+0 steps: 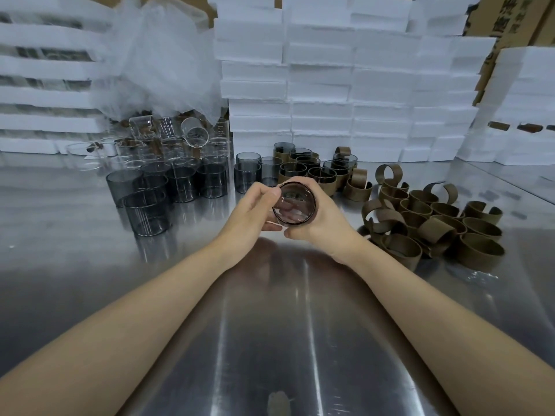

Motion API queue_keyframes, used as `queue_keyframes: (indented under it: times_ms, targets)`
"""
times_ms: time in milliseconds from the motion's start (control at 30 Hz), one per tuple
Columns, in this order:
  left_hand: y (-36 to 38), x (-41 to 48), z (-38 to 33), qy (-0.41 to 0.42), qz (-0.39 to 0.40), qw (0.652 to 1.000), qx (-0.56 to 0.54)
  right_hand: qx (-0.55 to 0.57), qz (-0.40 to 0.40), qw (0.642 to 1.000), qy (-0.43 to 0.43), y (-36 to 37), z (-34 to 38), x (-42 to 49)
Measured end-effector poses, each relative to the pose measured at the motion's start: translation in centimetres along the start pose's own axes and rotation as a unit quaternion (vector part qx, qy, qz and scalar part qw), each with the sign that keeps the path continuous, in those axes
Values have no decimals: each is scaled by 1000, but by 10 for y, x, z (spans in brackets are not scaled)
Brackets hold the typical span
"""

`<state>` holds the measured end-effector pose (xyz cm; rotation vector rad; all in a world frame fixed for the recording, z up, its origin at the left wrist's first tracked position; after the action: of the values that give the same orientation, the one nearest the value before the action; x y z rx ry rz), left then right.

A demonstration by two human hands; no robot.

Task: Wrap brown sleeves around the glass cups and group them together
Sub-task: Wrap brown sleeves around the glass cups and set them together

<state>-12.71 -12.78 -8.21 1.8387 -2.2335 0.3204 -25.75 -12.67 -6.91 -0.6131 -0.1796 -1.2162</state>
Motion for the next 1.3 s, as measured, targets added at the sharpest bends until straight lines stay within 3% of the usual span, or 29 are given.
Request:
queue_keyframes:
  times_ms: [133, 300, 500, 800, 1067, 1300]
  targets:
    - [-1, 0, 4, -41, 1, 999, -13, -60, 39, 997, -38, 4, 5, -5]
    - [1, -1, 5, -67, 2, 998, -4, -135, 34, 985, -99, 7, 16, -6]
    - [7, -4, 9, -70, 3, 991, 115, -201, 73, 970, -114, 7, 17, -6]
    - [9, -4, 9, -31, -4, 984, 175, -120, 21, 992, -43, 4, 9, -6]
    - [13, -6, 6, -20, 15, 996, 80, -5, -31, 999, 34, -8, -1, -2]
    - [10, -6, 2, -10, 17, 999, 46, 75, -30, 994, 71, -8, -7, 0]
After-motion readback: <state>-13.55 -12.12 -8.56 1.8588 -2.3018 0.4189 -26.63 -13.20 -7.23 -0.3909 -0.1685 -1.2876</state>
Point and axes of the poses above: each hand's wrist, its own x-axis towards the middle knuckle, its own y-axis out of the palm, z = x × y, the point moved 6 cm from there along x, towards the middle knuckle, and after that the axes turned 3 degrees about z, right-handed, at the moved point
